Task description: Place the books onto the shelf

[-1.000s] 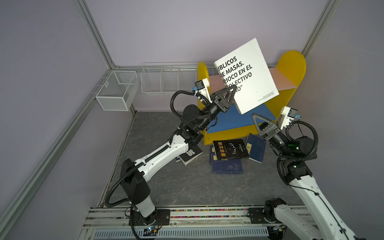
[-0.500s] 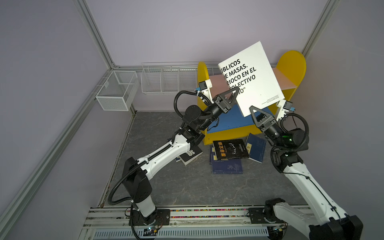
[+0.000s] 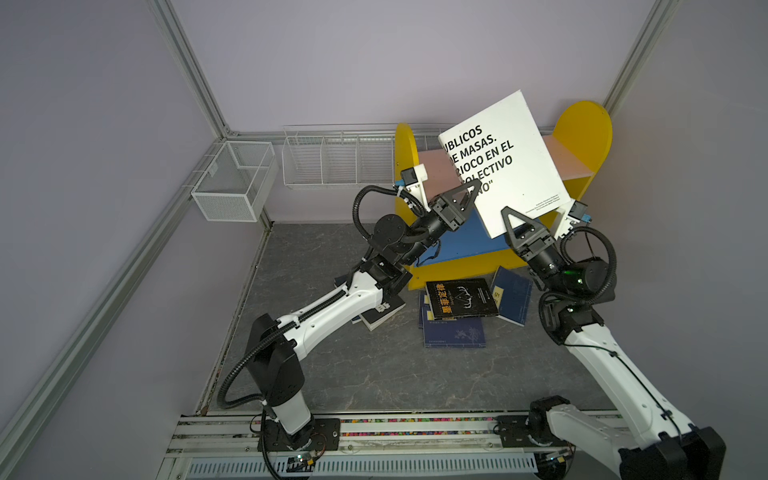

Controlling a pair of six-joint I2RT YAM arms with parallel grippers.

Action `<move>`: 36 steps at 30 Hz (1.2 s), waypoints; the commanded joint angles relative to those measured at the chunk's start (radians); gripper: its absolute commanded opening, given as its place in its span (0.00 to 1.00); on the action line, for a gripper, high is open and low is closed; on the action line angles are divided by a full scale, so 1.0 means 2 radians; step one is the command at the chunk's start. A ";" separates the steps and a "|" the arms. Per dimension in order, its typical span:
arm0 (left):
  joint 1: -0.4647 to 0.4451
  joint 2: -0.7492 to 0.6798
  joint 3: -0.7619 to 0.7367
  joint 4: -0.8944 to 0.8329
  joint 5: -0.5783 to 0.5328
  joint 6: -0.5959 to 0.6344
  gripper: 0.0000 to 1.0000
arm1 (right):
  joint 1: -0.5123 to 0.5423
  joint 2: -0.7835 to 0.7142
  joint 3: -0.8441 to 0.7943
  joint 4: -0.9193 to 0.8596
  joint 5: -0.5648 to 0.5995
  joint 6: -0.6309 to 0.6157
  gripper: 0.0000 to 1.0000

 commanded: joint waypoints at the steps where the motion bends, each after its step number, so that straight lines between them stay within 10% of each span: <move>1: -0.001 -0.021 -0.004 0.002 0.026 0.006 0.61 | -0.005 0.000 0.007 -0.015 -0.013 0.025 0.54; 5: 0.030 -0.033 -0.014 -0.005 0.054 -0.009 0.76 | -0.014 0.002 0.010 -0.007 -0.057 0.047 0.50; 16: 0.083 -0.075 -0.024 -0.049 0.092 0.006 0.79 | -0.050 0.034 0.022 0.082 -0.155 0.149 0.44; 25: 0.084 -0.098 -0.050 -0.050 0.090 0.007 0.40 | -0.078 0.059 0.039 0.122 -0.181 0.208 0.44; 36: 0.002 -0.133 -0.152 -0.008 -0.053 0.041 0.32 | -0.098 0.014 -0.025 -0.001 -0.151 0.157 0.86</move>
